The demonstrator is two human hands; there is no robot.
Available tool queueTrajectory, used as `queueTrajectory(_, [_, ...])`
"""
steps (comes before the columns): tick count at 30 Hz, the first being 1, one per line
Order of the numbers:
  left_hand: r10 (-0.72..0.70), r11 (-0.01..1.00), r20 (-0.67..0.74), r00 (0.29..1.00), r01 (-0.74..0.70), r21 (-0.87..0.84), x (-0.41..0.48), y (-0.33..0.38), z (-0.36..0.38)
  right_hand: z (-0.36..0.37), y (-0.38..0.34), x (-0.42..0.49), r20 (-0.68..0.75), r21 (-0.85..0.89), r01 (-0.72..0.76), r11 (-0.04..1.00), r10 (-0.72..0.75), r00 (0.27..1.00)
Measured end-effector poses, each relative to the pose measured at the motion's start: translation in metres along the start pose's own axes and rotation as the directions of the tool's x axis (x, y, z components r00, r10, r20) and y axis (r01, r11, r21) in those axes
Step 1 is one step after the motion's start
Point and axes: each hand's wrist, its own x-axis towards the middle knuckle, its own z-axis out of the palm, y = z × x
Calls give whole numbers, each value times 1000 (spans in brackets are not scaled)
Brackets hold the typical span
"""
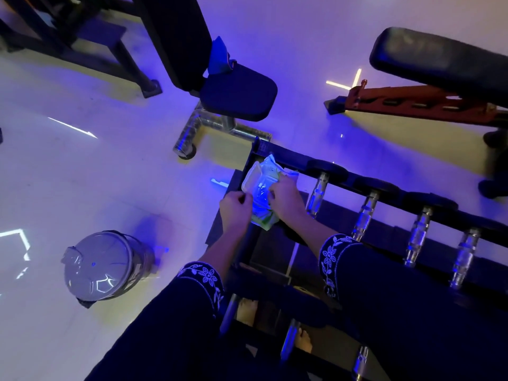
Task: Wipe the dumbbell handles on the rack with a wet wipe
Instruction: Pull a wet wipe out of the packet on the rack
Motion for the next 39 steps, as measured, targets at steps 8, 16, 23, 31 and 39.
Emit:
queueTrajectory(8, [29,999,-4,1000,-29,12,0,-7,7,-5,-6,8,78,-142,69,987,-58,995])
queueTrajectory(16, [51,996,39,998,-54,69,0,-5,5,-1,-19,15,253,-484,113,868,15,967])
queueTrajectory(23, [111,990,32,993,-114,89,-3,-5,4,-9,8,8,205,-65,40,997,-26,978])
queueTrajectory(31, [179,979,-13,984,-176,104,-3,-6,6,-14,13,-1,116,258,-15,966,-15,993])
queueTrajectory(39, [176,975,7,984,-175,135,-5,-4,5,-11,7,-4,51,114,-64,991,58,997])
